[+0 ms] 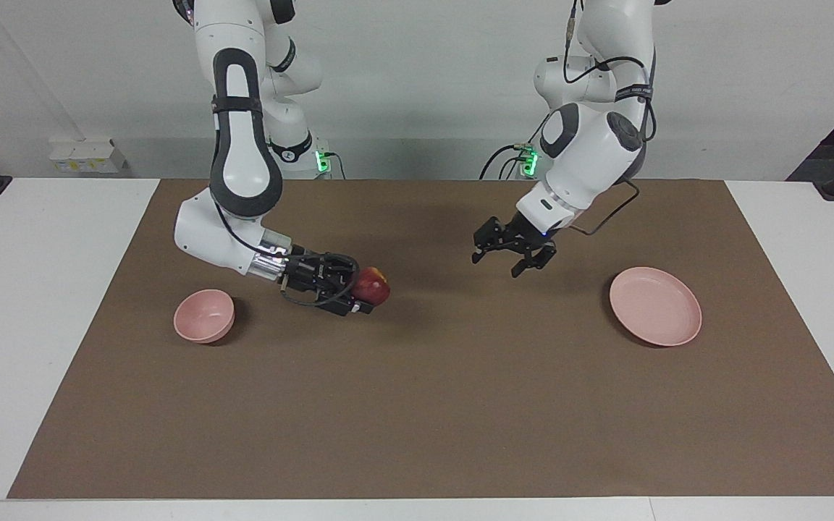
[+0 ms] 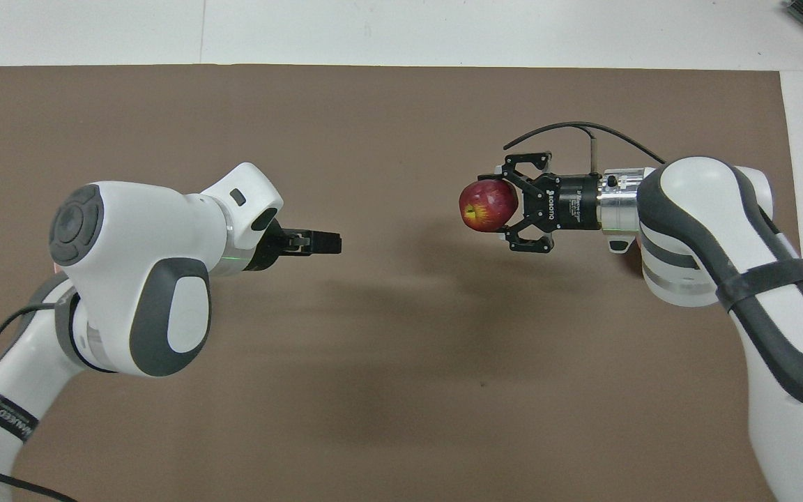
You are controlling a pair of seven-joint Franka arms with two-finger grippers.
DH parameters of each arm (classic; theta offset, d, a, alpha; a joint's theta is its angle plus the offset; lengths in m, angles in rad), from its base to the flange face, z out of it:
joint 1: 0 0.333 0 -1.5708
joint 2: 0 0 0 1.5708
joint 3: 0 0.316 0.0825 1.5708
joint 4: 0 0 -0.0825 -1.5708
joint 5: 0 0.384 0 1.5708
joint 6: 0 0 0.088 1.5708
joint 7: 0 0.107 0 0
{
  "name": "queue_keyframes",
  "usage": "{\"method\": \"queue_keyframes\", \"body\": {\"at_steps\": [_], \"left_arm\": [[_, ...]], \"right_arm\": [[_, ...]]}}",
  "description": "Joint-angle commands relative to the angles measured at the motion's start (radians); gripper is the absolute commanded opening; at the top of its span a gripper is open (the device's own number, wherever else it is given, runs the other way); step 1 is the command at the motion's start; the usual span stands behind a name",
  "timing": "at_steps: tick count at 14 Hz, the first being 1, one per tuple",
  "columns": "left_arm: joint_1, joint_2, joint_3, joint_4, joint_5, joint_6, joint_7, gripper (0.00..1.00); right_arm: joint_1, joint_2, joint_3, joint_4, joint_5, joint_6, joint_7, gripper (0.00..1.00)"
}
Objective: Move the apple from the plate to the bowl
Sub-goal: 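Carry the apple with the right gripper while the left gripper withdraws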
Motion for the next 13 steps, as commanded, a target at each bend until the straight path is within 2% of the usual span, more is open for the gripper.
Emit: {"method": "queue_keyframes", "body": {"at_steps": [1,3,6,11,13], "left_arm": [[0.070,-0.009,-0.005,0.056,0.201,-0.122,0.001,1.00],[0.125,-0.012,-0.005,0.128,0.294,-0.231,0.012,1.00],[0.171,-0.012,-0.005,0.250,0.352,-0.372,0.023,1.00],[0.196,-0.007,-0.003,0.408,0.359,-0.526,0.034,1.00],[0.196,-0.012,0.006,0.455,0.376,-0.563,0.034,1.00]], "right_arm": [[-0.010,0.021,0.008,0.013,-0.107,0.097,-0.088,0.00],[-0.027,0.026,0.008,0.014,-0.149,0.149,-0.161,0.00],[-0.056,0.026,0.007,0.042,-0.263,0.152,-0.217,0.00],[-0.070,-0.025,-0.004,0.074,-0.674,0.145,-0.206,0.00],[-0.108,-0.042,-0.006,0.074,-0.815,0.137,-0.217,0.00]]}}
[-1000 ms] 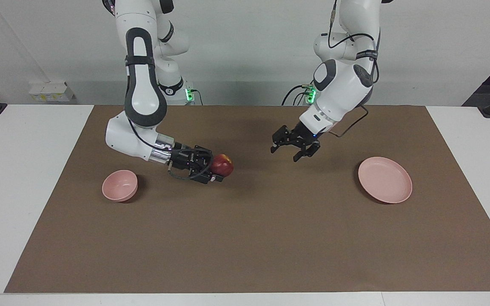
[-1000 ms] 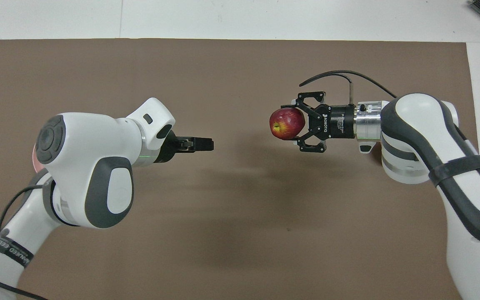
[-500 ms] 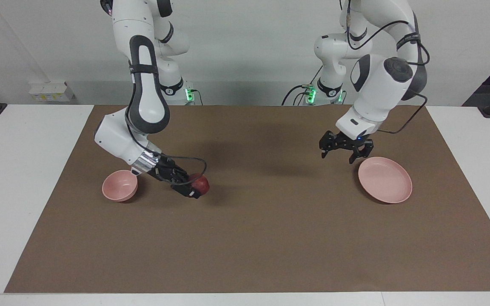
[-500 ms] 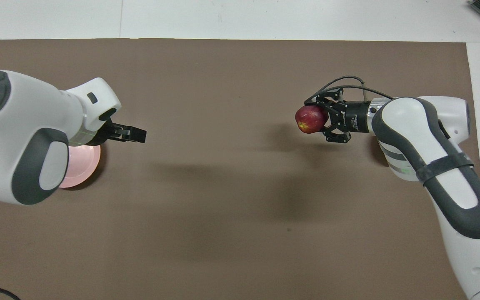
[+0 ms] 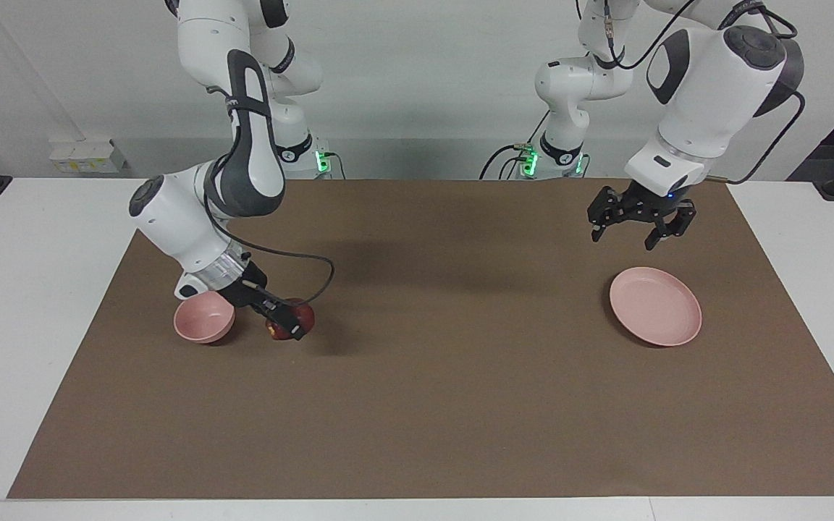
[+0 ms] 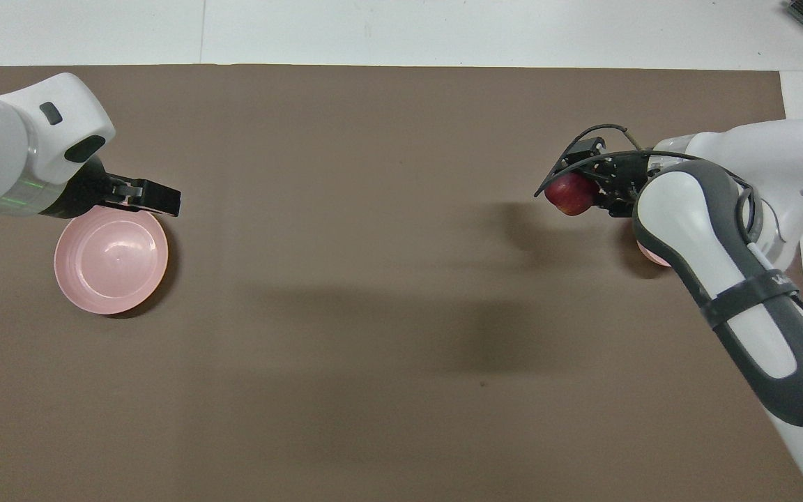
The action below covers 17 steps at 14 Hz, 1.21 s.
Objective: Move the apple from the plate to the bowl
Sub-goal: 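Carry the apple with the right gripper while the left gripper withdraws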
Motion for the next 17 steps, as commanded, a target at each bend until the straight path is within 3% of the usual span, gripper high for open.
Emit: {"method": "queue_keyframes", "body": {"at_steps": [1,3,6,10,14,15,16,17], "left_arm": [[0.007,0.005,0.002,0.076,0.067,-0.084,0.011,1.00],[0.007,0.002,0.014,0.093,0.086,-0.101,0.031,1.00],[0.036,-0.013,0.014,0.098,0.072,-0.124,0.057,1.00],[0.054,-0.038,0.016,0.099,0.075,-0.167,0.071,1.00],[-0.055,-0.041,0.193,0.113,0.070,-0.182,0.163,1.00],[-0.073,-0.043,0.213,0.113,0.070,-0.184,0.186,1.00],[-0.088,-0.050,0.230,0.113,0.070,-0.184,0.190,1.00],[-0.105,-0.056,0.243,0.110,0.070,-0.184,0.190,1.00]], "right_arm": [[-0.059,-0.036,0.004,-0.006,-0.193,-0.014,-0.021,0.00],[-0.108,-0.047,0.005,-0.020,-0.336,-0.016,-0.042,0.00],[-0.172,-0.080,0.004,-0.069,-0.430,-0.050,-0.143,0.00],[-0.199,-0.116,0.004,-0.155,-0.472,-0.056,-0.176,0.00],[-0.200,-0.052,0.005,-0.188,-0.475,0.053,-0.190,0.00],[-0.200,-0.045,0.005,-0.185,-0.476,0.062,-0.194,0.08],[-0.197,-0.039,0.005,-0.172,-0.476,0.059,-0.185,0.80],[-0.194,-0.038,0.005,-0.162,-0.476,0.058,-0.190,1.00]]}}
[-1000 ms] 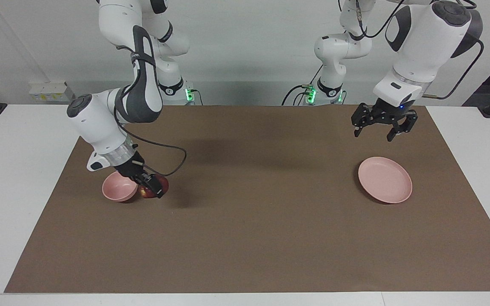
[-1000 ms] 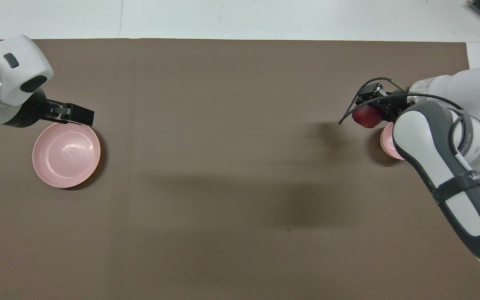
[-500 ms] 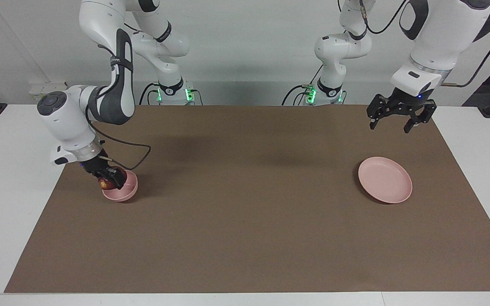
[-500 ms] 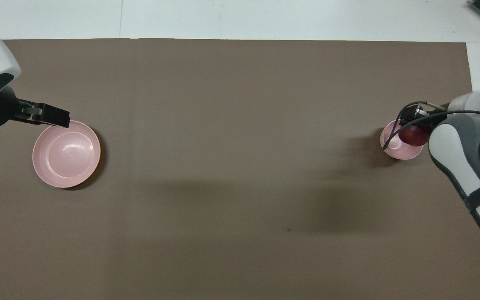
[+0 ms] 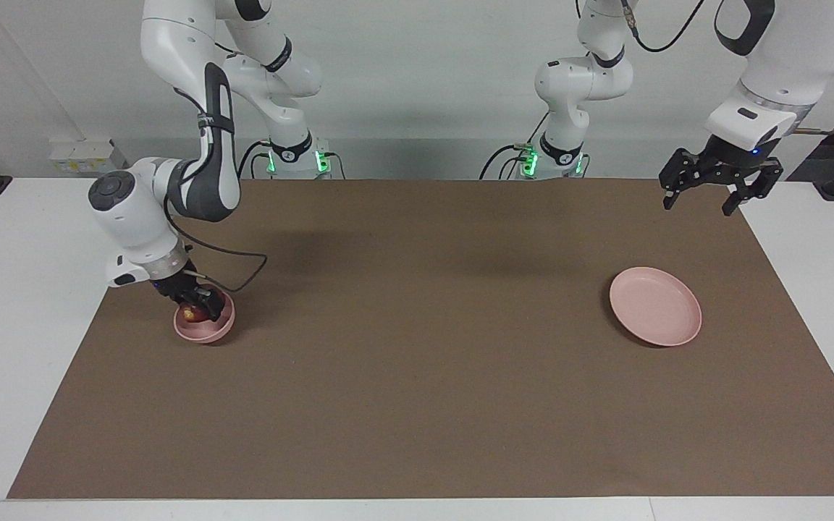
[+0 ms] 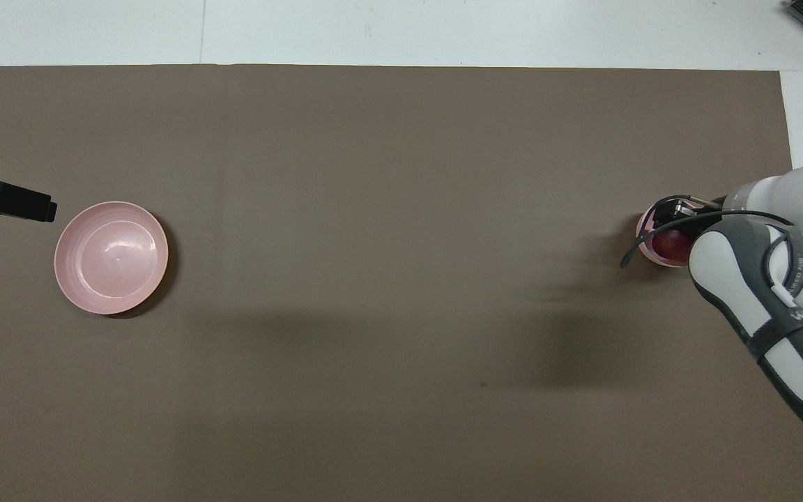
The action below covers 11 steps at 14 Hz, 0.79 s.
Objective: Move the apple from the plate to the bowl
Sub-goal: 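Lower the apple into the pink bowl and open the right gripper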
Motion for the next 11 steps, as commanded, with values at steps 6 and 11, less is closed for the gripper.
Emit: {"method": "queue_keyframes", "body": {"at_steps": [6,11], "left_arm": [[-0.106,-0.013,0.103,0.015,0.018,-0.051,0.012,1.00],[-0.104,-0.001,0.101,0.046,0.019,-0.102,0.013,1.00]], "right_arm": [[0.008,-0.023,0.006,0.173,-0.023,-0.166,-0.124,1.00],[0.009,-0.051,0.015,0.342,-0.115,-0.433,-0.138,1.00]]}}
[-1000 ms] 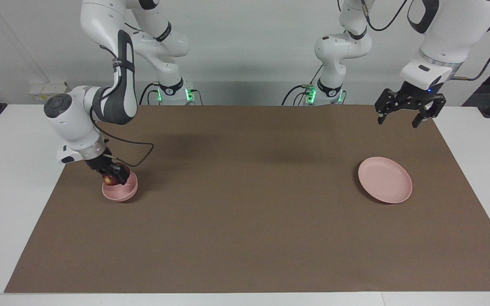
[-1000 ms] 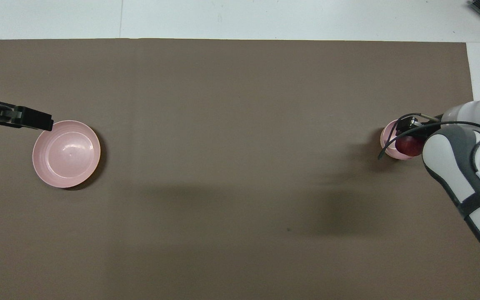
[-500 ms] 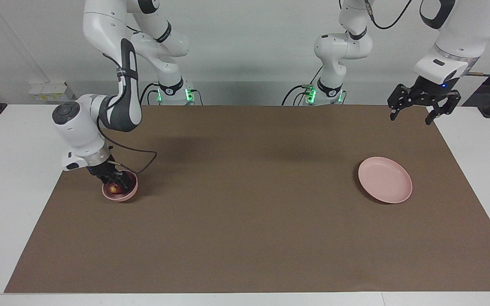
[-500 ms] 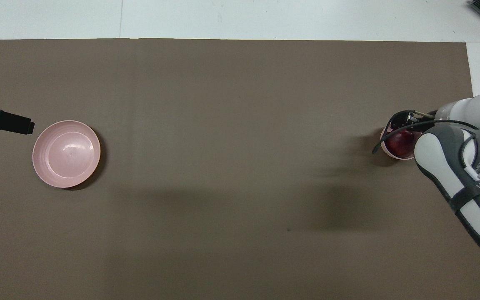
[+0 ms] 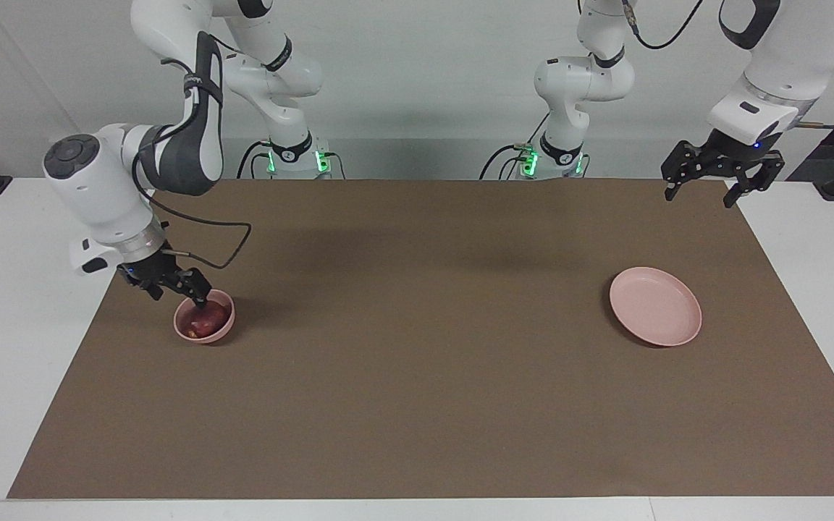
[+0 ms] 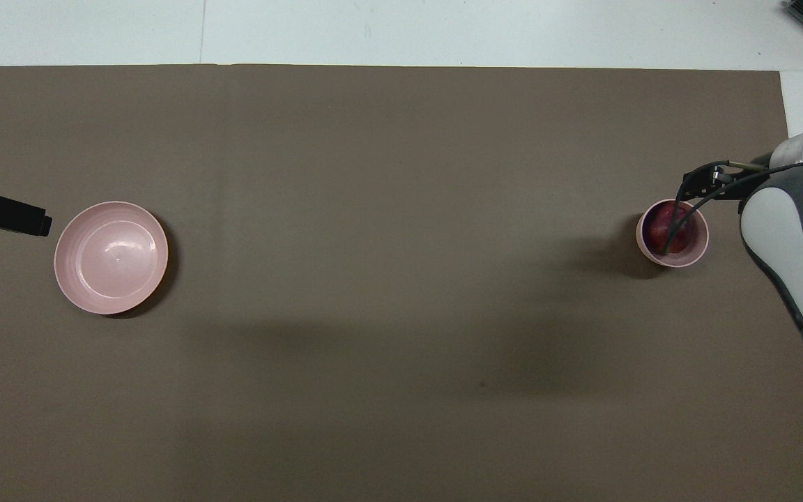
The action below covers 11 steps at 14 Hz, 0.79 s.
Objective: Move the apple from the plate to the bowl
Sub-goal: 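Lower the apple into the pink bowl and open the right gripper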
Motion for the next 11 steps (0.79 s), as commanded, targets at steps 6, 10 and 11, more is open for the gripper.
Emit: {"method": "queue_keyframes", "body": {"at_steps": [6,10,11], "left_arm": [[0.007,-0.001,-0.008,0.038,0.019,-0.074,0.003,1.00],[0.007,-0.003,0.004,0.041,0.002,-0.109,-0.005,1.00],[0.009,-0.002,0.009,0.043,0.002,-0.117,-0.005,1.00]], "right_arm": [[0.003,-0.163,0.026,0.067,-0.057,-0.270,-0.082,1.00],[0.002,-0.214,0.058,0.067,-0.039,-0.327,-0.070,1.00],[0.002,-0.221,0.068,0.070,-0.038,-0.342,-0.070,1.00]]}}
